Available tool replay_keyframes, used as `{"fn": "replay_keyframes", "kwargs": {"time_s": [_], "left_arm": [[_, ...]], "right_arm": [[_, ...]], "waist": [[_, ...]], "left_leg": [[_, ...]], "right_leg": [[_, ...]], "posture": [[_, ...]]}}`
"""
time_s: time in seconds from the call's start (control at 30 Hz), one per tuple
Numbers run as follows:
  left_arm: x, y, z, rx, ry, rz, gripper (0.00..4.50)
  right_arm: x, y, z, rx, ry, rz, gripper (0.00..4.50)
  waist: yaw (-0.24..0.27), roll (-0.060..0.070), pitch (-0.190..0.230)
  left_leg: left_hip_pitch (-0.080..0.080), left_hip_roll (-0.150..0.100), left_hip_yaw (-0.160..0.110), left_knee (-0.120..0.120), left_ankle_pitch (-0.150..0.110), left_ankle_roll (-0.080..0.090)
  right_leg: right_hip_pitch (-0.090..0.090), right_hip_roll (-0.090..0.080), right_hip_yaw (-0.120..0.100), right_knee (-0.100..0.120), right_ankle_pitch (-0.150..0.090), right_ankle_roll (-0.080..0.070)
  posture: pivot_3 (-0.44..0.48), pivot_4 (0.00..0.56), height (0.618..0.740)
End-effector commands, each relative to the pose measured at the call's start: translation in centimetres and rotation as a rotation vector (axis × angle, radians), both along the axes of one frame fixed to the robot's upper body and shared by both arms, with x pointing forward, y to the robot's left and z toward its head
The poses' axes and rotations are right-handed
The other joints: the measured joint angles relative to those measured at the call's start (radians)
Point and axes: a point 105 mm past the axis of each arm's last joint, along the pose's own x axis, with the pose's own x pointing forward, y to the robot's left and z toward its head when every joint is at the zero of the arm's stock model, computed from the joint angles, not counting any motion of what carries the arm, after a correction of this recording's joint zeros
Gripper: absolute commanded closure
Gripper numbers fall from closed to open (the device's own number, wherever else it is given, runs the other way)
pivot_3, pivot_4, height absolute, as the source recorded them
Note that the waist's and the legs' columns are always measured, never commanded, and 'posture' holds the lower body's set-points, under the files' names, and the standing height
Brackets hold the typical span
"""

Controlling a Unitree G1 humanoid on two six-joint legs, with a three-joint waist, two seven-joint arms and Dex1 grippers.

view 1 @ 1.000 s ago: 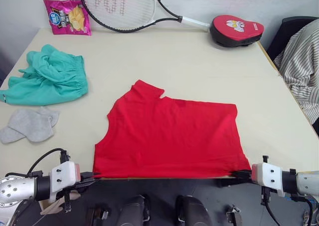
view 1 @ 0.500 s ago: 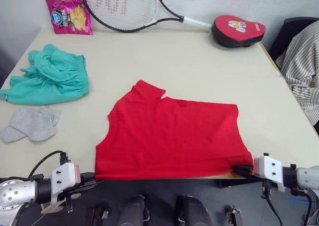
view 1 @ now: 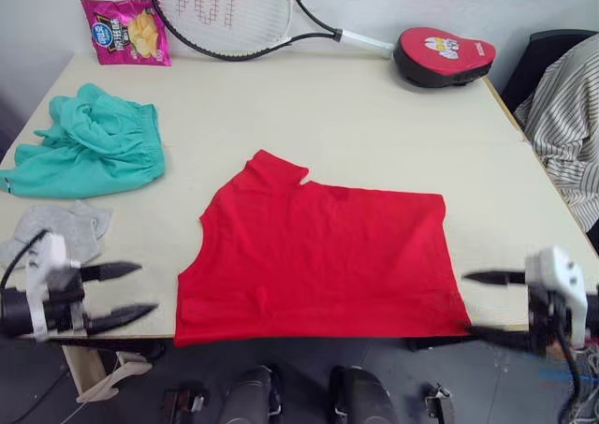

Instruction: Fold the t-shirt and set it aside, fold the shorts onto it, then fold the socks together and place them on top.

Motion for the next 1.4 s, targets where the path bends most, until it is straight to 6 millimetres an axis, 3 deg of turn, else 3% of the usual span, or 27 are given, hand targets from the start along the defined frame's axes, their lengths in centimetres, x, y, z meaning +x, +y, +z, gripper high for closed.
{"fn": "replay_keyframes", "kwargs": {"time_s": [0.03,0.1,0.17,0.3,0.4,0.53,0.7,1.1,1.2,1.4], "left_arm": [[2.9,0.4,0.5,-0.018,-0.003,0.051,0.0],[4.6,-0.1,0.9,-0.028,-0.016,0.045,0.0],[8.6,-2.0,1.3,-0.044,-0.051,0.038,0.0],[14.6,-5.0,2.0,-0.086,-0.072,0.073,0.0],[18.1,-7.0,1.4,-0.04,-0.07,0.11,0.0],[21.0,-8.1,1.0,-0.002,-0.075,0.2,0.0],[22.2,-8.3,0.4,0.044,-0.085,0.274,0.0],[21.5,-9.9,-1.9,0.053,0.004,0.197,0.0],[21.5,-10.1,-1.9,0.04,0.006,0.184,0.62],[21.5,-10.0,-1.6,0.03,-0.02,0.182,2.59]], "right_arm": [[2.9,-1.9,1.1,0.041,-0.045,-0.115,0.01],[4.6,-2.6,1.3,0.055,-0.063,-0.154,0.01],[8.0,-3.5,1.2,0.066,-0.077,-0.233,0.01],[12.5,-3.8,0.5,0.076,-0.033,-0.296,0.01],[14.7,-3.0,-0.4,0.075,0.025,-0.305,0.01],[16.9,-2.6,-0.4,0.071,0.027,-0.364,0.01],[18.1,-2.2,-0.2,0.088,0.022,-0.413,0.01],[19.1,-1.1,-0.6,0.088,0.028,-0.449,0.01],[19.1,-1.0,-0.5,0.106,0.036,-0.439,0.65],[18.7,-1.4,-0.1,0.106,0.052,-0.426,2.8]], "waist": [[0.003,0.0,0.0],[0.005,0.002,0.001],[0.005,0.001,0.0],[0.001,0.001,0.002],[-0.005,0.0,0.002],[-0.017,-0.001,0.002],[-0.029,-0.001,0.003],[-0.028,-0.001,0.003],[-0.026,-0.001,0.002],[-0.027,-0.001,0.003]], "left_leg": [[-0.002,0.0,0.0,0.0,0.0,-0.001],[-0.002,-0.001,0.001,0.0,0.002,-0.006],[-0.011,-0.002,0.002,0.001,0.003,-0.007],[-0.021,-0.001,0.006,0.019,0.011,0.004],[-0.02,-0.002,0.007,0.021,0.013,0.008],[-0.02,-0.001,0.007,0.023,0.014,0.01],[-0.02,-0.001,0.007,0.021,0.014,0.01],[-0.02,-0.002,0.007,0.025,0.014,0.01],[-0.02,-0.002,0.006,0.025,0.014,0.01],[-0.02,-0.002,0.006,0.026,0.013,0.01]], "right_leg": [[-0.004,0.0,0.0,0.0,0.002,0.003],[-0.006,0.0,-0.001,0.0,0.003,0.005],[-0.011,-0.001,-0.001,0.005,0.003,0.006],[-0.015,0.003,-0.013,0.021,0.004,0.009],[-0.014,0.008,-0.014,0.022,0.007,0.013],[-0.014,0.007,-0.013,0.024,0.007,0.013],[-0.014,0.006,-0.016,0.024,0.007,0.013],[-0.014,0.0,-0.017,0.026,0.007,0.013],[-0.013,0.0,-0.017,0.027,0.007,0.013],[-0.013,0.0,-0.017,0.027,0.007,0.013]], "posture": [[0.0,0.15,0.74],[0.0,0.15,0.74],[0.0,0.15,0.74],[0.0,0.15,0.74],[0.0,0.15,0.74],[0.0,0.15,0.74],[0.0,0.15,0.74],[0.0,0.15,0.74],[0.0,0.15,0.74],[0.0,0.15,0.74]]}}
